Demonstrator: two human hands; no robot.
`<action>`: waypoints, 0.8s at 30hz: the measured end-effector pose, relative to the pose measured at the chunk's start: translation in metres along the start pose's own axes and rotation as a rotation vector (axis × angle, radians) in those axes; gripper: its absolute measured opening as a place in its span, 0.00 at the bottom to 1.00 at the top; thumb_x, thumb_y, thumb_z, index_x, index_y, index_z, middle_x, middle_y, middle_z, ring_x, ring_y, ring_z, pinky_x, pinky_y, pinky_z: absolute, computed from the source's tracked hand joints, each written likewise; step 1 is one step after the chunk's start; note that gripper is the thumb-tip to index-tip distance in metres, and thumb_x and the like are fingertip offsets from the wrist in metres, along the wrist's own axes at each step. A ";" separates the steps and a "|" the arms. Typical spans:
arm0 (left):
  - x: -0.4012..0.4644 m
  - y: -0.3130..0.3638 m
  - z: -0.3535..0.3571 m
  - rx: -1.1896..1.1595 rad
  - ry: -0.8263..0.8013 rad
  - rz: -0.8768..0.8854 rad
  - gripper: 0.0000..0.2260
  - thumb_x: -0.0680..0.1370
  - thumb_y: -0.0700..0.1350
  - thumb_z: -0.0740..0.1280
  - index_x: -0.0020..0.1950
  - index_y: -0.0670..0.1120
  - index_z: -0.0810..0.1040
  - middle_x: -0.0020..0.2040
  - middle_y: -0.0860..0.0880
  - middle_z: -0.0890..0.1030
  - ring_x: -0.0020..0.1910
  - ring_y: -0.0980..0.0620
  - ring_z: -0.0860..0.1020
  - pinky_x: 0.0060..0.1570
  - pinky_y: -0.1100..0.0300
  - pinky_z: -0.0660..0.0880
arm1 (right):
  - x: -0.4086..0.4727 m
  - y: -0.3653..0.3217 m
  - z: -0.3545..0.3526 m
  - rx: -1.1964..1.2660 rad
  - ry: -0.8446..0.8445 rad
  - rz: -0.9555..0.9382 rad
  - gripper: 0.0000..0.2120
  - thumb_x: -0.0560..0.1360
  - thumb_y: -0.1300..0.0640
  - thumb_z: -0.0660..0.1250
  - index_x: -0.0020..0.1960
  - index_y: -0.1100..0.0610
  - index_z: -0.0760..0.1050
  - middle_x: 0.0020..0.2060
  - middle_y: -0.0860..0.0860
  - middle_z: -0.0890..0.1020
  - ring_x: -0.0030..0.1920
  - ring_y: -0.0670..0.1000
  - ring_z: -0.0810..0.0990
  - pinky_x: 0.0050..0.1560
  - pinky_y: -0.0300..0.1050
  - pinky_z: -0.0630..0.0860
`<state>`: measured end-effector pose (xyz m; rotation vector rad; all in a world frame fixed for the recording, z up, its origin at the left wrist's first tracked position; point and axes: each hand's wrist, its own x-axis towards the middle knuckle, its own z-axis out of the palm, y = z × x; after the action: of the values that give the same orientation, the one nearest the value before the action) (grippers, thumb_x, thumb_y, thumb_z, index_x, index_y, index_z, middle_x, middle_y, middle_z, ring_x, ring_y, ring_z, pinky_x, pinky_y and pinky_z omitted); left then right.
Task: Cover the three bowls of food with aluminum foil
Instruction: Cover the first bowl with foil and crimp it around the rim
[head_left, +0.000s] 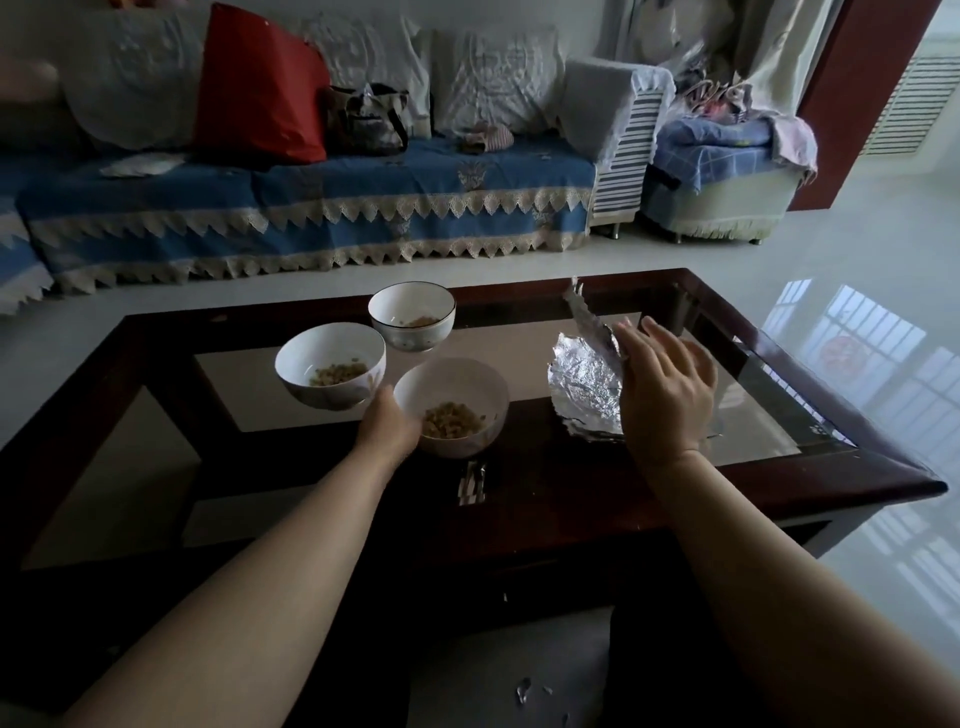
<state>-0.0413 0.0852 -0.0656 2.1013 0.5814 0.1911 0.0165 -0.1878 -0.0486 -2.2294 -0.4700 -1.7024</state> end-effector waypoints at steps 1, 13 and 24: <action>-0.003 0.003 -0.001 -0.030 -0.014 0.015 0.21 0.75 0.35 0.63 0.68 0.44 0.70 0.62 0.43 0.76 0.60 0.43 0.74 0.53 0.58 0.70 | 0.003 -0.002 0.000 0.010 0.023 0.002 0.08 0.78 0.59 0.67 0.54 0.55 0.82 0.51 0.50 0.85 0.54 0.52 0.83 0.55 0.48 0.70; -0.005 0.019 0.005 -0.789 -0.247 -0.334 0.32 0.78 0.68 0.48 0.51 0.45 0.81 0.47 0.41 0.84 0.47 0.41 0.82 0.47 0.49 0.79 | -0.009 -0.090 -0.010 0.453 -0.417 -0.396 0.23 0.83 0.47 0.51 0.54 0.55 0.83 0.48 0.47 0.86 0.45 0.50 0.85 0.52 0.48 0.78; -0.003 0.013 0.011 -0.385 -0.011 -0.199 0.15 0.73 0.49 0.71 0.35 0.45 0.69 0.35 0.47 0.71 0.35 0.51 0.70 0.37 0.59 0.65 | -0.010 -0.087 -0.011 0.557 -0.475 -0.192 0.22 0.77 0.39 0.59 0.54 0.55 0.81 0.44 0.50 0.85 0.44 0.52 0.84 0.46 0.44 0.77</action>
<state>-0.0354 0.0699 -0.0608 1.6622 0.6840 0.1632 -0.0324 -0.1147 -0.0520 -2.1785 -1.1397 -0.9226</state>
